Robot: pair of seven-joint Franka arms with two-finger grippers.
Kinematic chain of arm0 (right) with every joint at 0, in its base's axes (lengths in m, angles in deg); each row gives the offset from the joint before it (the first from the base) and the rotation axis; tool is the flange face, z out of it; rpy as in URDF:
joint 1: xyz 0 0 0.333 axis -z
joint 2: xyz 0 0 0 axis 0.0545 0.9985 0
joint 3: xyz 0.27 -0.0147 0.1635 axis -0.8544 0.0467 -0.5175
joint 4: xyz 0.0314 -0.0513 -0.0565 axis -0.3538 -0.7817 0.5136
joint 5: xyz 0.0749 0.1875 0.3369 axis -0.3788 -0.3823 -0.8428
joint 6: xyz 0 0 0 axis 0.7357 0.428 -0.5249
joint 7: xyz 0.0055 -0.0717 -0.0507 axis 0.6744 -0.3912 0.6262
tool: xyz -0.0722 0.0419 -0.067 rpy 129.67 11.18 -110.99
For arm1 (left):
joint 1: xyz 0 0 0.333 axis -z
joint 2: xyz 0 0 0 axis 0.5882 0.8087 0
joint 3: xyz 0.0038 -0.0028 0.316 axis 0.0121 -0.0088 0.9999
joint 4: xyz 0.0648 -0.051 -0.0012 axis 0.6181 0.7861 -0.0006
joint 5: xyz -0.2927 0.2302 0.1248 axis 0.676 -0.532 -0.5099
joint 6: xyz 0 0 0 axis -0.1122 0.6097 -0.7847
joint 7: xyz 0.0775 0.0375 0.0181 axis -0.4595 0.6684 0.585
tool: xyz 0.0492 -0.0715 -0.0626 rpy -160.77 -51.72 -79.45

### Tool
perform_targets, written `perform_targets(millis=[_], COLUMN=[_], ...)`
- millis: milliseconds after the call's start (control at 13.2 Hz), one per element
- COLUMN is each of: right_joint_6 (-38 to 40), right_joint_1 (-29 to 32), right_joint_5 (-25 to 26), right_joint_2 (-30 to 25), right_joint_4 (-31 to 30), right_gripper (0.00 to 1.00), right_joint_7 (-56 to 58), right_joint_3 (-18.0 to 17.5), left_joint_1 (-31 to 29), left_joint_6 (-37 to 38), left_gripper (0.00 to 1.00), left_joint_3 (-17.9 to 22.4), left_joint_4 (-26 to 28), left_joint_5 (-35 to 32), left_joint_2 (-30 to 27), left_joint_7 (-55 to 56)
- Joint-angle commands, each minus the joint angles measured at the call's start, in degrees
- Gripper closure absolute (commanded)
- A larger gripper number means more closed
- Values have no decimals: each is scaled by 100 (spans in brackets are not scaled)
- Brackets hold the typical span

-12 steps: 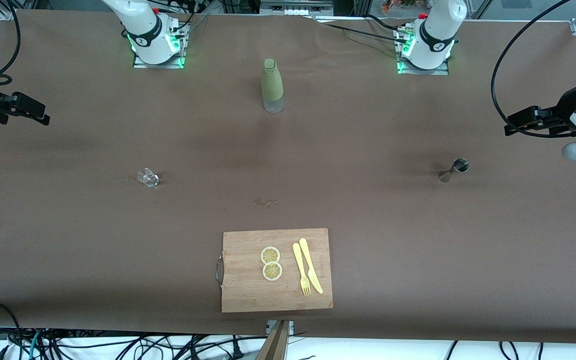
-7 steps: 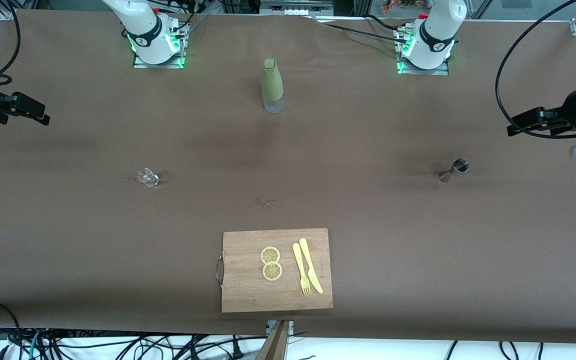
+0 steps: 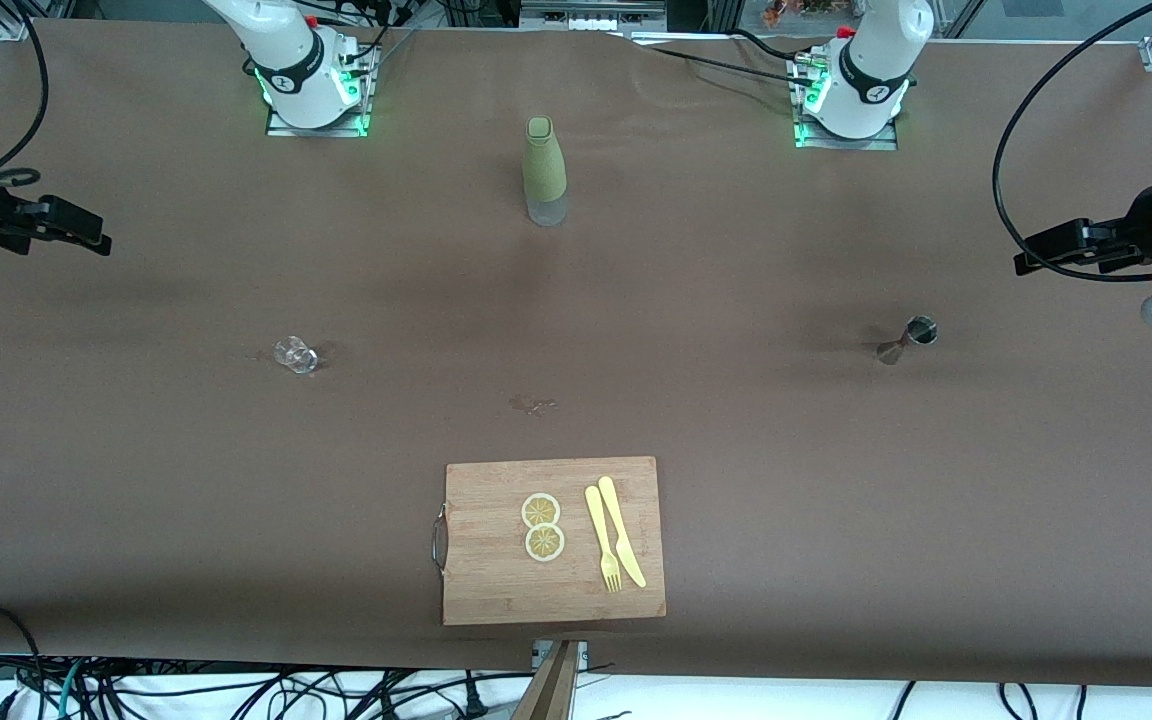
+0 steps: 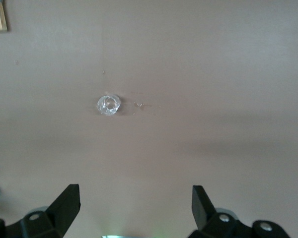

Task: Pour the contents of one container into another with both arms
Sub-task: 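Lower the right gripper to the glass cup while the left gripper reaches the jigger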

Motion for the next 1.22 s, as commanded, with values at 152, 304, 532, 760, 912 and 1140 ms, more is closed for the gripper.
perform_targets(millis=[152, 304, 532, 760, 912, 1140], right_joint_6=[175, 176, 184, 114, 53, 44], right_joint_1=[178, 275, 635, 1082, 1259, 1461], right_joint_5=[-545, -931, -1583, -2380, -2882, -3560], right_joint_2=[378, 668, 1090, 1696, 2109, 2610], right_joint_4=[120, 111, 111, 111, 111, 15], right_gripper=[0, 0, 0, 0, 0, 0], right_joint_7=[1887, 3038, 4288, 6130, 7659, 9533], right_joint_3=[264, 492, 634, 634, 634, 634], left_joint_1=[-193, -256, -282, -300, -343, -667], left_joint_6=[9, 18, 18, 18, 10, 27], left_gripper=[0, 0, 0, 0, 0, 0], left_joint_3=[355, 793, 1312, 1857, 2208, 2377], left_joint_4=[173, 234, 400, 733, 1172, 1613], left_joint_5=[242, 628, 1111, 2015, 2631, 3527], left_joint_2=[143, 275, 460, 802, 960, 1513], left_joint_7=[-1983, -3338, -5360, -7364, -8472, -10317])
